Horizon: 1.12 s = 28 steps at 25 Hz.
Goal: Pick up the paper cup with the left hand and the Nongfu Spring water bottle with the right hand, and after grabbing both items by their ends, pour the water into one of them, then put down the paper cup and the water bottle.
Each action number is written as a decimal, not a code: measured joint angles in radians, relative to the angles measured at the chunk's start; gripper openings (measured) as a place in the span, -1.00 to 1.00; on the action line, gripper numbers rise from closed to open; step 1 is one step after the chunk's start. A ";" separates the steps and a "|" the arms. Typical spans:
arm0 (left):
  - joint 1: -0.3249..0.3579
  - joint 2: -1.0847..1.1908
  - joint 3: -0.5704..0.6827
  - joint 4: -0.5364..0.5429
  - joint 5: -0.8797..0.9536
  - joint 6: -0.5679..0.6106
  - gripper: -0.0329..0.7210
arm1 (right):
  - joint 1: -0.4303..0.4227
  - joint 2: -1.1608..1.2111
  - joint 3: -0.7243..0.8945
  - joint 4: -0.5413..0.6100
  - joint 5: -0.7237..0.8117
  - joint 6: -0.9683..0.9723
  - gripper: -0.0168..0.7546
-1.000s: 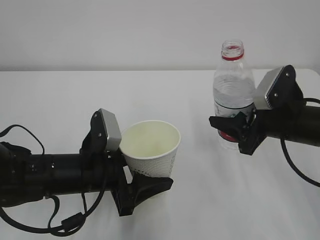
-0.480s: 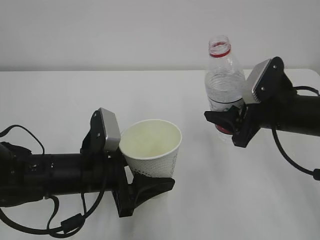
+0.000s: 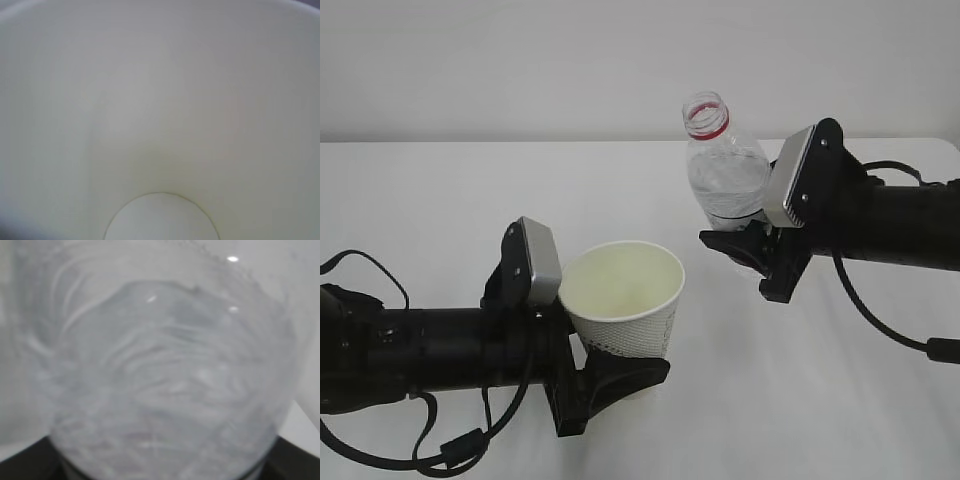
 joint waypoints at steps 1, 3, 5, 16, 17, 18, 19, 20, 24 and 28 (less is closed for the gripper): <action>0.000 0.000 0.000 0.000 0.000 0.000 0.53 | 0.002 0.000 0.000 0.000 0.000 -0.005 0.32; 0.000 0.000 0.000 0.000 0.000 0.000 0.53 | 0.002 0.000 0.000 0.000 0.000 -0.024 0.32; 0.000 0.000 0.000 0.000 0.000 0.000 0.53 | 0.002 0.000 0.000 0.000 0.000 -0.046 0.32; 0.000 0.000 0.000 0.017 0.000 0.000 0.53 | 0.045 0.000 0.000 0.063 0.038 -0.185 0.32; 0.000 0.000 0.000 0.020 0.000 0.000 0.53 | 0.049 0.000 0.000 0.070 0.039 -0.199 0.32; 0.000 0.000 0.000 0.022 0.000 0.000 0.53 | 0.051 0.000 0.000 0.072 0.039 -0.211 0.32; 0.000 0.000 0.000 0.024 0.000 0.000 0.53 | 0.052 0.000 0.000 0.077 0.039 -0.227 0.32; 0.000 0.000 0.000 0.024 0.000 0.000 0.53 | 0.053 0.000 0.000 0.079 0.039 -0.242 0.32; 0.000 0.000 0.000 0.027 -0.004 0.000 0.53 | 0.056 0.000 0.000 0.102 0.040 -0.283 0.32; 0.000 0.000 0.000 0.027 -0.022 0.000 0.53 | 0.056 0.000 0.000 0.116 0.040 -0.332 0.32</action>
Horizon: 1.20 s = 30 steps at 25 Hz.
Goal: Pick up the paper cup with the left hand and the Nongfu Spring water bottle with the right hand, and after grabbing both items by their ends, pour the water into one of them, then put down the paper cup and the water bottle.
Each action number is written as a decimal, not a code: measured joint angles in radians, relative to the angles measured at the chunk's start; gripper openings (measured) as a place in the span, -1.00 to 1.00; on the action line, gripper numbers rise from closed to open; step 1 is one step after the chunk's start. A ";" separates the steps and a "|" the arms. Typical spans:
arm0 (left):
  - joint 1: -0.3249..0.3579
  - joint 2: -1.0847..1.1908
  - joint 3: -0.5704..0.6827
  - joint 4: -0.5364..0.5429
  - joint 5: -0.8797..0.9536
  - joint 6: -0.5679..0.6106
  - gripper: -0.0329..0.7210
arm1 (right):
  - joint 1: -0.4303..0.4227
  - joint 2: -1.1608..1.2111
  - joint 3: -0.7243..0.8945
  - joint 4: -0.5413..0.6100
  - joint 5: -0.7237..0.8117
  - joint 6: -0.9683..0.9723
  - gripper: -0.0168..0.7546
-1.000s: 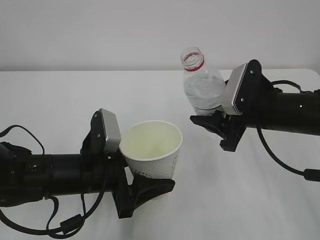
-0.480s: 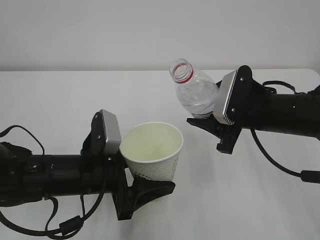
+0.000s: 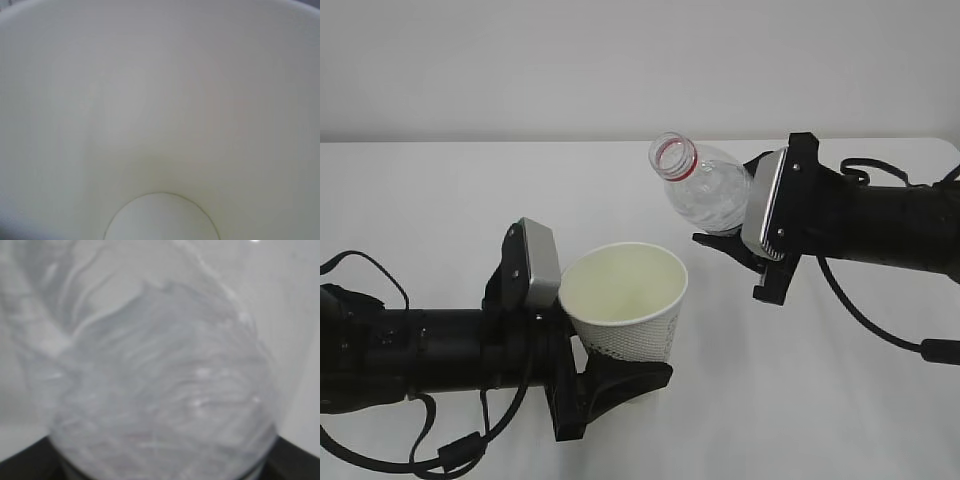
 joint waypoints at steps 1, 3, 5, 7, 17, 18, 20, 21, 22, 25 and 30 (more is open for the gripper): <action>0.000 0.000 0.000 0.000 -0.002 0.000 0.53 | 0.000 0.000 0.000 0.005 0.000 -0.008 0.32; 0.000 0.000 0.000 0.000 -0.002 0.000 0.53 | 0.000 0.000 0.000 0.015 -0.002 -0.027 0.32; 0.000 0.000 0.000 0.007 -0.002 0.000 0.53 | 0.000 0.000 0.000 0.018 -0.002 -0.043 0.32; 0.000 0.000 0.000 0.019 -0.002 0.000 0.53 | 0.000 0.000 0.000 0.022 -0.002 -0.061 0.32; 0.000 0.000 0.000 0.056 -0.004 0.000 0.53 | 0.001 0.000 0.000 0.022 -0.003 -0.161 0.32; 0.000 0.000 0.000 0.056 -0.004 0.000 0.53 | 0.001 0.000 0.000 0.022 -0.006 -0.166 0.32; 0.000 0.000 0.000 0.056 -0.004 0.000 0.52 | 0.001 0.000 0.000 0.022 -0.012 -0.173 0.32; 0.000 0.000 0.000 0.056 -0.004 0.000 0.52 | 0.001 0.000 0.000 0.022 -0.017 -0.175 0.32; 0.000 0.000 0.000 0.056 -0.006 0.000 0.51 | 0.001 0.000 0.000 0.022 -0.022 -0.182 0.32; 0.000 0.000 0.000 0.056 -0.006 0.000 0.50 | 0.001 0.000 0.000 0.022 -0.044 -0.208 0.32; 0.000 0.000 0.000 0.056 -0.008 0.000 0.49 | 0.001 0.000 0.000 0.022 -0.046 -0.250 0.32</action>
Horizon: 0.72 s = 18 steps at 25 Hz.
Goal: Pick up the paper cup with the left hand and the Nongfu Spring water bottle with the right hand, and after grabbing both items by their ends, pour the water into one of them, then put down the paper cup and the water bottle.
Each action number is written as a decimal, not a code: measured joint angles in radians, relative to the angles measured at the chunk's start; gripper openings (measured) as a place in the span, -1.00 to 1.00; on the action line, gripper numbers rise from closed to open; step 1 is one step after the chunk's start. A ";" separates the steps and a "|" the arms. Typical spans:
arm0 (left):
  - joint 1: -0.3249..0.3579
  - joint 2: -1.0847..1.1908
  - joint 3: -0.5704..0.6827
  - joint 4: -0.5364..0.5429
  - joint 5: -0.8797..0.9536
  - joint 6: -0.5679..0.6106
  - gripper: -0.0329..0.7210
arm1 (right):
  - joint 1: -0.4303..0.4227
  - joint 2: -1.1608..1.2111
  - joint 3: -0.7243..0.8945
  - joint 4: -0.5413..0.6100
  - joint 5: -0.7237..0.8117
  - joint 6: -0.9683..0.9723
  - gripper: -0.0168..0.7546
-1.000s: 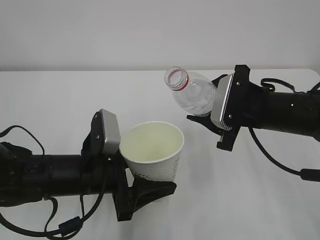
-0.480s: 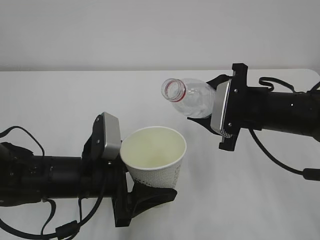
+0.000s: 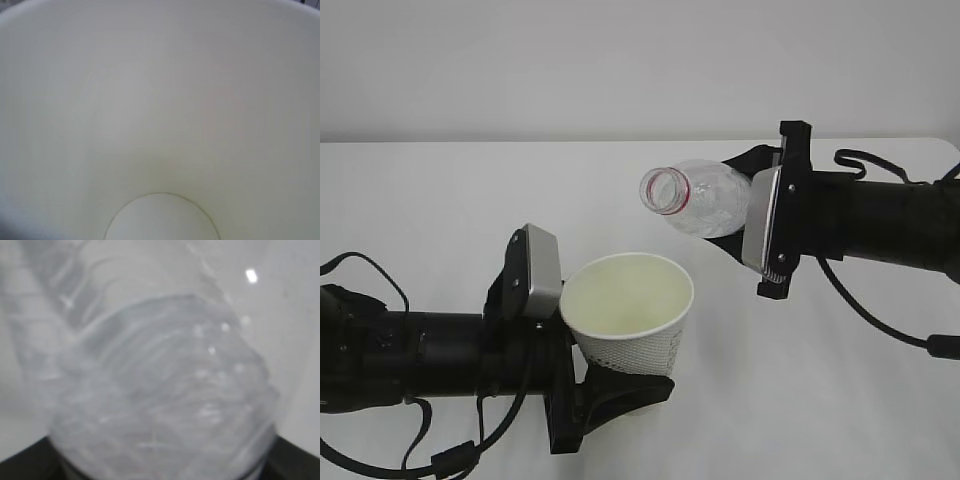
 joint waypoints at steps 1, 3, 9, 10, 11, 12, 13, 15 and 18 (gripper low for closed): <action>0.000 0.000 0.000 0.000 0.000 0.000 0.49 | 0.000 0.000 0.000 0.000 0.000 -0.008 0.32; 0.000 0.000 0.000 0.000 -0.002 0.000 0.49 | 0.000 0.000 0.000 0.000 0.000 -0.025 0.32; 0.000 0.000 0.000 0.024 -0.015 0.000 0.48 | 0.000 0.000 0.000 0.000 -0.002 -0.089 0.32; 0.000 0.000 0.000 0.024 -0.015 0.000 0.48 | 0.000 0.000 0.000 0.000 -0.002 -0.099 0.32; 0.000 0.000 0.000 0.026 -0.015 0.000 0.48 | 0.000 0.000 0.000 0.000 -0.002 -0.109 0.32; 0.000 0.000 0.000 0.026 -0.015 0.000 0.48 | 0.000 0.000 0.000 0.000 -0.002 -0.120 0.32; 0.000 0.000 0.000 0.026 -0.015 0.000 0.48 | 0.000 0.000 0.000 0.000 -0.002 -0.127 0.32; 0.000 0.000 0.000 0.026 -0.015 0.000 0.48 | 0.000 0.000 0.000 0.000 -0.002 -0.138 0.32; 0.000 0.000 0.000 0.026 -0.015 0.000 0.48 | 0.000 0.000 0.000 0.008 -0.019 -0.167 0.32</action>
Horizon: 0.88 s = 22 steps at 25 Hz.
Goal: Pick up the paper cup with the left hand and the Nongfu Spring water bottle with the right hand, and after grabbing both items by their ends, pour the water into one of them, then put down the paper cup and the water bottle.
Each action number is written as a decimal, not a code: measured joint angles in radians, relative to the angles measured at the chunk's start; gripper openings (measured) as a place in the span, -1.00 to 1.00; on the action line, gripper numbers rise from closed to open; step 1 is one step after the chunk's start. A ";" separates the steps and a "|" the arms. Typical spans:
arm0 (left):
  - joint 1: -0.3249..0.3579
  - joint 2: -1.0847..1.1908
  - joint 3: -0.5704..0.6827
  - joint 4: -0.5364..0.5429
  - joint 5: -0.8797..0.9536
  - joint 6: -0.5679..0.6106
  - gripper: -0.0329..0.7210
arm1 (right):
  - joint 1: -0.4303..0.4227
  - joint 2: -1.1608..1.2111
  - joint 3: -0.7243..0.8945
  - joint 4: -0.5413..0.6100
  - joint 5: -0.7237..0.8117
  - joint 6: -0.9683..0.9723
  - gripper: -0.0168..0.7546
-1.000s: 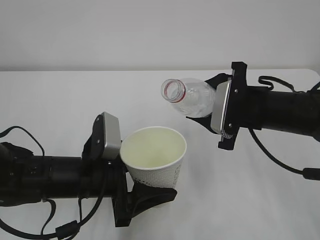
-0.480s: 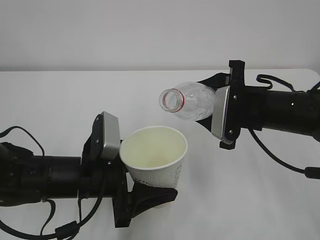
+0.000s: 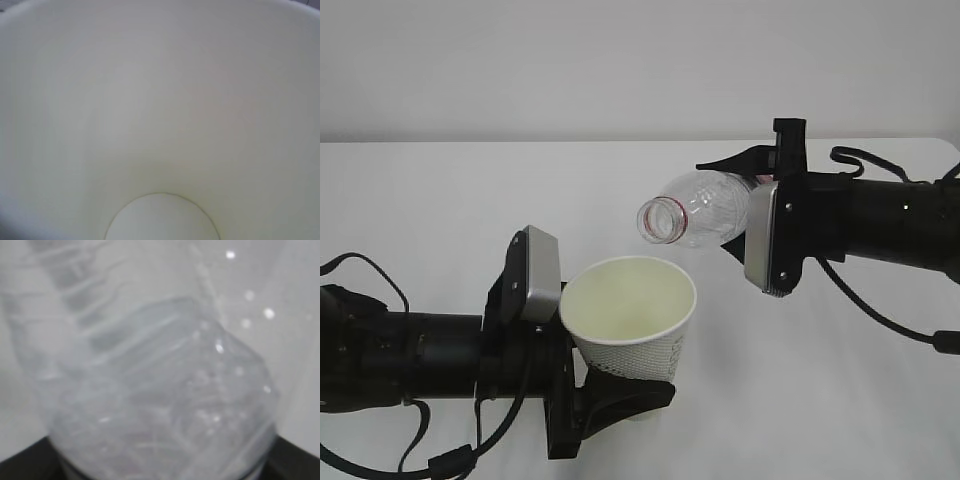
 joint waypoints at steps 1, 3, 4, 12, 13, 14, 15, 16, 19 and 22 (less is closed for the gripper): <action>0.000 0.000 0.000 0.000 0.000 0.000 0.48 | 0.000 0.000 0.000 0.004 -0.008 -0.014 0.32; 0.000 0.000 0.000 0.000 0.000 0.000 0.48 | 0.000 0.000 0.000 0.020 -0.027 -0.039 0.32; 0.000 0.000 0.000 0.000 0.000 0.000 0.48 | 0.000 0.000 0.000 0.024 -0.029 -0.051 0.32; 0.000 0.000 0.000 0.004 0.000 0.000 0.48 | 0.000 0.000 0.000 0.031 -0.050 -0.111 0.32; 0.000 0.000 0.000 0.009 0.000 0.000 0.48 | 0.000 0.000 0.000 0.032 -0.058 -0.119 0.32; 0.000 0.000 0.000 0.018 0.000 0.000 0.48 | 0.000 0.000 0.000 0.035 -0.066 -0.124 0.32; 0.000 0.000 0.000 0.023 0.000 0.000 0.48 | 0.000 0.000 0.000 0.040 -0.067 -0.126 0.32; 0.000 0.000 0.000 0.027 0.000 0.000 0.48 | 0.000 0.000 0.000 0.045 -0.068 -0.134 0.32; 0.000 0.000 0.000 0.029 0.000 0.000 0.48 | 0.000 0.000 0.000 0.061 -0.072 -0.151 0.32; 0.000 0.000 0.000 0.033 0.000 0.000 0.48 | 0.000 0.000 0.000 0.063 -0.078 -0.174 0.32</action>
